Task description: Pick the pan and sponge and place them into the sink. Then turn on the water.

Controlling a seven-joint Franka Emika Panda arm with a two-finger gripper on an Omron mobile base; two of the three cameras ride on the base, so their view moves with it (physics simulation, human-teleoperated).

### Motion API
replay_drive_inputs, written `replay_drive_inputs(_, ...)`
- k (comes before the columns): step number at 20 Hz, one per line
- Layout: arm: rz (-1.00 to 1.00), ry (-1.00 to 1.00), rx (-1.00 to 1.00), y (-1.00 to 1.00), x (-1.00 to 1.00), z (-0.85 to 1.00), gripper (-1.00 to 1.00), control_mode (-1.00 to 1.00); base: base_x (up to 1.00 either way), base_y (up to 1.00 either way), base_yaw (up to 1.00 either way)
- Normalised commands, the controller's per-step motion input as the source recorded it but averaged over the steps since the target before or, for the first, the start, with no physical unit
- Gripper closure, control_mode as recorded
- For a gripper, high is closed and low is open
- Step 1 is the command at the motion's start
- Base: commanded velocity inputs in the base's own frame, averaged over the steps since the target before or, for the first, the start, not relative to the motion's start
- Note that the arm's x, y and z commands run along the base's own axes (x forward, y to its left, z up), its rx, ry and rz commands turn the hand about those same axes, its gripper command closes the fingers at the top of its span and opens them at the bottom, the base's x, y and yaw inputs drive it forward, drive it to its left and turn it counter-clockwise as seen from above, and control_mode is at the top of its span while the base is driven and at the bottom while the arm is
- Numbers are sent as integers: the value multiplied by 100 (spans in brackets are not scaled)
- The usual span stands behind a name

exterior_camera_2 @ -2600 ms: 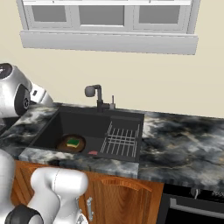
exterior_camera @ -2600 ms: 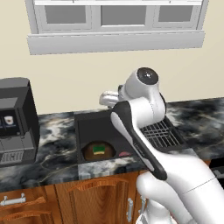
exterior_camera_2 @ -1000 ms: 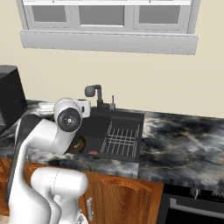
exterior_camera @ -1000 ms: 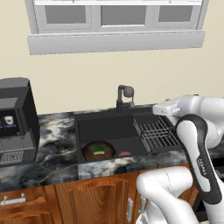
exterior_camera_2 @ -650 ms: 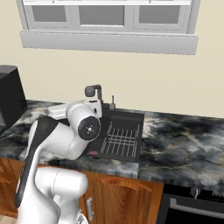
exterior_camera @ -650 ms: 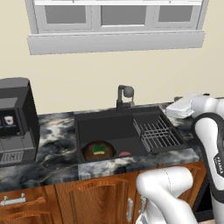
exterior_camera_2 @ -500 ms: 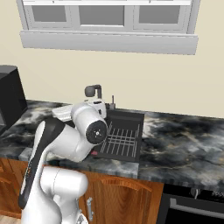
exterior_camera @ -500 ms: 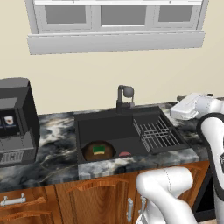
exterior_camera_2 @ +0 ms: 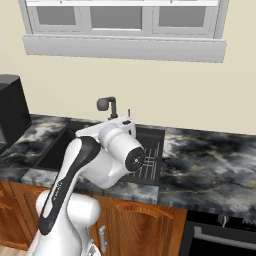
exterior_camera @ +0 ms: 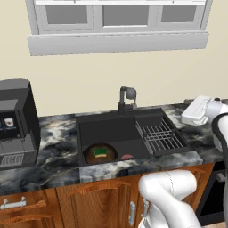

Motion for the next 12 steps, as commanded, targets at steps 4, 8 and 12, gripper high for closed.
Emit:
replay_drive_inputs(4,5,0,3,-22,38,-20,-100,-100,0,0,0)
replay_drive_inputs(8,5,0,3,-22,34,-16,-100,-100,0,0,0)
replay_drive_inputs(12,2,-1,0,-15,31,-22,-100,-100,0,0,0)
